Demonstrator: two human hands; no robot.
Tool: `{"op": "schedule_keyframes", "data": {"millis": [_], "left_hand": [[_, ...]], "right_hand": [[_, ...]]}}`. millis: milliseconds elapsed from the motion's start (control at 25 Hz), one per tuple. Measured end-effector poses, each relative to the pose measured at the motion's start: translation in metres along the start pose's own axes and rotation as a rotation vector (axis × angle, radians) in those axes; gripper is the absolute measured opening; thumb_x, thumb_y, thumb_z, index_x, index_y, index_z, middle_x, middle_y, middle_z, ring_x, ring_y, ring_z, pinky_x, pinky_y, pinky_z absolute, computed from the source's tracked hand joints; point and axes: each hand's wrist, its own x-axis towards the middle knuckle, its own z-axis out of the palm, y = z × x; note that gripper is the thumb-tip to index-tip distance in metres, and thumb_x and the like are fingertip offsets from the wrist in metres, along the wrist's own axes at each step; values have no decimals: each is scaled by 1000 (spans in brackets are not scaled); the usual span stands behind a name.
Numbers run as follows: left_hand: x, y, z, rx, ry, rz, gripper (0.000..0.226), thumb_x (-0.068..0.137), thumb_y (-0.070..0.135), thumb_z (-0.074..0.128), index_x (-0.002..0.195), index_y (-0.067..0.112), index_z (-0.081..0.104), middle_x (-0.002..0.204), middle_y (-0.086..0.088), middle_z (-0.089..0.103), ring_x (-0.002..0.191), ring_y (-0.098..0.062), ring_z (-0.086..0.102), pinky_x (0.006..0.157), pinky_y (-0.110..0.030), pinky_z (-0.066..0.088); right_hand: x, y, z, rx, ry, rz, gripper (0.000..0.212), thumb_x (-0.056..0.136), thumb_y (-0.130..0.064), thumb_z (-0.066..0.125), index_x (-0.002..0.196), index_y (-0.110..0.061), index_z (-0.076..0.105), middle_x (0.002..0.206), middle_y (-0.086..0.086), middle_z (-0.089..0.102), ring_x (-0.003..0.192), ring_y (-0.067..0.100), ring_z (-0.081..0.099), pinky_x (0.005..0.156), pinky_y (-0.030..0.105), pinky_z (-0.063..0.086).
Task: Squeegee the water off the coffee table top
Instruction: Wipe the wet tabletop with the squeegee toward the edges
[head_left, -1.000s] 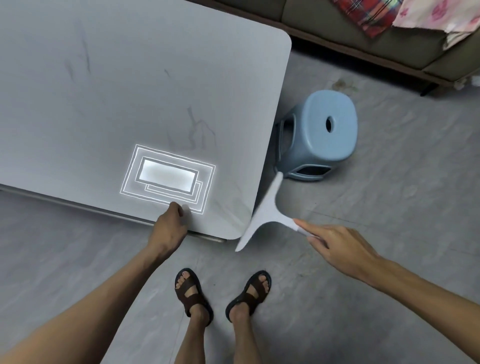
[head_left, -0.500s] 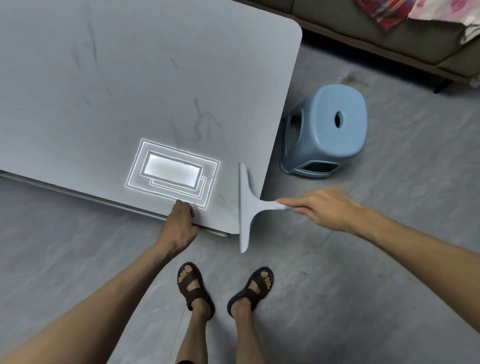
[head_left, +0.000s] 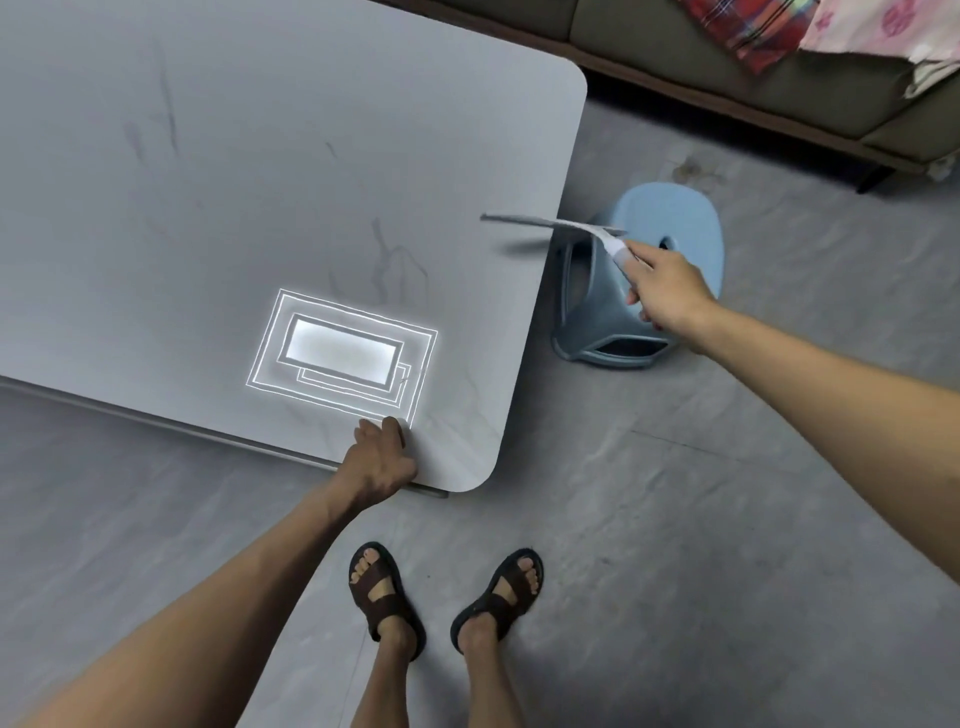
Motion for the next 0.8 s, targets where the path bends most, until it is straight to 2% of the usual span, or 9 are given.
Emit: {"op": "schedule_keyframes", "data": {"millis": [120, 280, 400, 480, 520, 600, 680, 720, 800], "left_hand": [[2, -3, -3, -25, -25, -4, 34, 82, 3, 53, 114, 0, 45, 119, -21, 42, 103, -38, 50, 77, -33, 39], [2, -9, -1, -19, -40, 21, 36, 80, 7, 57, 114, 2, 45, 117, -18, 41, 96, -35, 49, 73, -32, 39], [-1, -12, -4, -40, -38, 42, 36, 79, 6, 58, 113, 1, 46, 115, -18, 43, 96, -34, 49, 73, -32, 38], [-4, -16, -7, -63, -26, 58, 34, 80, 6, 57, 111, 1, 46, 111, -17, 47, 91, -31, 48, 72, -31, 35], [-7, -20, -8, -73, -9, 63, 32, 80, 5, 56, 110, 2, 46, 107, -17, 50, 87, -31, 49, 70, -32, 35], [-13, -29, -11, -84, 60, 55, 29, 80, 2, 53, 108, 3, 45, 95, -19, 57, 79, -33, 51, 63, -34, 33], [-18, -40, -12, -95, 129, 51, 27, 80, 2, 51, 106, 3, 44, 85, -18, 58, 71, -33, 49, 57, -35, 32], [-20, -46, -13, -112, 152, 54, 26, 80, 2, 51, 104, 4, 43, 82, -17, 57, 68, -32, 48, 55, -35, 31], [-21, -55, -13, -156, 179, 56, 23, 80, 3, 52, 101, 4, 44, 75, -12, 54, 67, -31, 47, 52, -34, 29]], "right_hand": [[-3, -17, 34, 272, -9, 192, 33, 100, -42, 37, 112, -24, 62, 68, 5, 51, 46, 17, 42, 37, 21, 33], [-59, 2, 64, 421, -63, 345, 33, 100, -45, 37, 103, -21, 60, 63, 4, 44, 41, 15, 36, 33, 16, 26], [-120, 34, 63, 406, -285, 461, 27, 98, -45, 42, 108, -30, 62, 67, 3, 44, 39, 10, 33, 37, 16, 25], [-154, 47, 53, 307, -461, 529, 29, 96, -47, 47, 112, -30, 64, 68, 2, 46, 36, 8, 34, 36, 16, 25], [-164, 48, 48, 248, -491, 530, 31, 95, -47, 48, 113, -29, 64, 67, 2, 47, 37, 8, 35, 36, 16, 26], [-166, 36, 40, 161, -418, 445, 31, 97, -48, 44, 116, -32, 62, 67, 3, 50, 42, 12, 40, 36, 17, 28], [-140, 12, 37, 93, -248, 278, 31, 99, -49, 36, 104, -30, 60, 63, 6, 52, 44, 18, 45, 37, 20, 31], [-119, -4, 40, 81, -159, 215, 31, 101, -46, 32, 99, -28, 57, 62, 7, 53, 44, 21, 46, 38, 22, 33], [-70, -39, 48, 67, -39, 183, 21, 103, -31, 30, 105, -22, 49, 76, 14, 57, 50, 23, 50, 37, 24, 37]]}}
